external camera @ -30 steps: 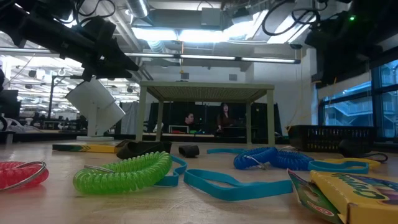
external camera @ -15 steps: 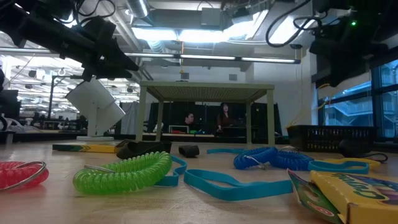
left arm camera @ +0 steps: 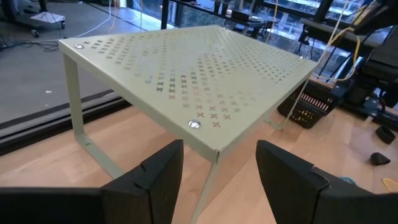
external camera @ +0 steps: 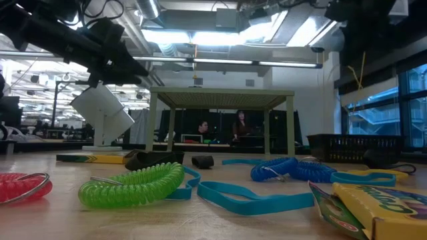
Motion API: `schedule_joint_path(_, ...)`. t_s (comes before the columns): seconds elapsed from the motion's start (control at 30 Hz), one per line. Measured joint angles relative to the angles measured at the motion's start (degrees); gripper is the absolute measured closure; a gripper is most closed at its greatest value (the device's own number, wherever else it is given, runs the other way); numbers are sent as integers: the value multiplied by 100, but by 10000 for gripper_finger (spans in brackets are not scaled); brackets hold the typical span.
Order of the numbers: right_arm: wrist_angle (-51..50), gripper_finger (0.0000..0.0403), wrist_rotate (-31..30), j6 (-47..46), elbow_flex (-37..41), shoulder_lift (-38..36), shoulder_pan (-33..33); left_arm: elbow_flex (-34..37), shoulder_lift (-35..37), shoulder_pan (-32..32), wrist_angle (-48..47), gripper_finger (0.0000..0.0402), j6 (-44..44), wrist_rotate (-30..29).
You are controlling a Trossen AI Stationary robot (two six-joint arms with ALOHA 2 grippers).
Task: Pick & Place Office Desk Supplies
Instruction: Put the yellow rubber band into the top right black bin, then put the black rubber band into the top right black bin
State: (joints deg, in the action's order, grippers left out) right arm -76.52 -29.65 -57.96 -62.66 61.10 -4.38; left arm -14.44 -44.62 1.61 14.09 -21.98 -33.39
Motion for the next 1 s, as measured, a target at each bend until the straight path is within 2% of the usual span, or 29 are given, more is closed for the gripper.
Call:
schedule_joint_path(0.37,381,397,61,-163,739,365,0,2,-2,0,-207,203,-229,2)
schedule_joint_path(0.7,639,395,271,-252,888,719,0,2,-4,0,-232,203,-282,2)
schedule_joint_path(0.83,628,376,271,-447,888,734,2,2,-4,0,-232,203,-282,2)
schedule_joint_path(1.0,628,331,272,-438,890,734,0,2,-5,0,-232,203,-283,2)
